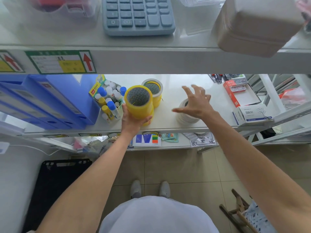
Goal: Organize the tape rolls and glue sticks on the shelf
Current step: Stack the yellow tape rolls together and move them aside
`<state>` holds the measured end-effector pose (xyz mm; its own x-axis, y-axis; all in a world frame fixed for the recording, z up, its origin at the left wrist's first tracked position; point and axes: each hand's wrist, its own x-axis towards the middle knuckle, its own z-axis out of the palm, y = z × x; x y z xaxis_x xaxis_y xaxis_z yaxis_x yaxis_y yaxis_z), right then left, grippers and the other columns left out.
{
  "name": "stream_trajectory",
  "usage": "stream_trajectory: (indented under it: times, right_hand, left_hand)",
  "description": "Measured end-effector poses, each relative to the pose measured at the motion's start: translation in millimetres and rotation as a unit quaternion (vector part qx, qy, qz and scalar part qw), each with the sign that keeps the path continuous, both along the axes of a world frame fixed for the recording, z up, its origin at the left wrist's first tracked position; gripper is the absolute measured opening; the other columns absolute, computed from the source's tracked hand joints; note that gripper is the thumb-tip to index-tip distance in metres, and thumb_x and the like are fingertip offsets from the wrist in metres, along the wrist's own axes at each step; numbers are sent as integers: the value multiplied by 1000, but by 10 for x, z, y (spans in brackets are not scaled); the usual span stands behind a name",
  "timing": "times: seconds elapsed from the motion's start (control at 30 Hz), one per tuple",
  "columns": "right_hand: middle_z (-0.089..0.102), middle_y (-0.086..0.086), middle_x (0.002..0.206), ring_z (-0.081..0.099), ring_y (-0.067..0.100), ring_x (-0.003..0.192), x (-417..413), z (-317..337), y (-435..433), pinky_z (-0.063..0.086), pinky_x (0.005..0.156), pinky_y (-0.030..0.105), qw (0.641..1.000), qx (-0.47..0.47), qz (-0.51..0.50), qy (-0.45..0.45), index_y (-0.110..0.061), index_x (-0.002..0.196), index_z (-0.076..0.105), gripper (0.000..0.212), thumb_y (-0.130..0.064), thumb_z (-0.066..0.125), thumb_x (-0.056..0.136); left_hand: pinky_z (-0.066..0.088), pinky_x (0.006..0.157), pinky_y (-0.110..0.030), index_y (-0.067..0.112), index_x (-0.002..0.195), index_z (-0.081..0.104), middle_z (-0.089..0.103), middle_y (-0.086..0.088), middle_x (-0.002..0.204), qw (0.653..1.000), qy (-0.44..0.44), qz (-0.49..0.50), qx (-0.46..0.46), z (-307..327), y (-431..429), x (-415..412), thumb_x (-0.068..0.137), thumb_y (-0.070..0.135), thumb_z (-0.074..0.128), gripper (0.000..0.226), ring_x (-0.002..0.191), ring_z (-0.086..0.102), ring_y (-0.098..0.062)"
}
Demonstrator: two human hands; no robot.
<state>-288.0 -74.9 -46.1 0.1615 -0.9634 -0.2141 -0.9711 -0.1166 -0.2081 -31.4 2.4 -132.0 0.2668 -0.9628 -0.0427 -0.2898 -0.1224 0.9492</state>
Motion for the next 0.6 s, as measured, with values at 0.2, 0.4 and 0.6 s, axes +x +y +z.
stream_trajectory:
  times: [0.2,0.4,0.6]
  right_hand:
    - [55,2,146,63,32,118,810,-42,-200,52,99,47,987,-26,136,-86,-17,141,60,53,-21,75,90]
    - [73,8,108,69,34,89,899,-177,-206,57,81,49,973,-87,127,-170,-10,103,80,18,-23,73,93]
    - [75,0,102,67,26,80,309,219,-33,55,79,44,964,-147,-1,-222,-16,102,81,17,-24,78,87]
  left_hand:
    - [48,98,-27,34,140,28,50,-4,138,997,72,1,38,73,14,-7,60,40,92,103,123,54,-18]
    - [53,87,-22,14,148,23,51,-5,134,996,59,1,73,116,26,-4,76,9,85,95,122,53,-24]
    - [59,84,-32,34,139,26,51,1,132,998,55,-10,36,72,59,4,74,6,86,93,120,56,-16]
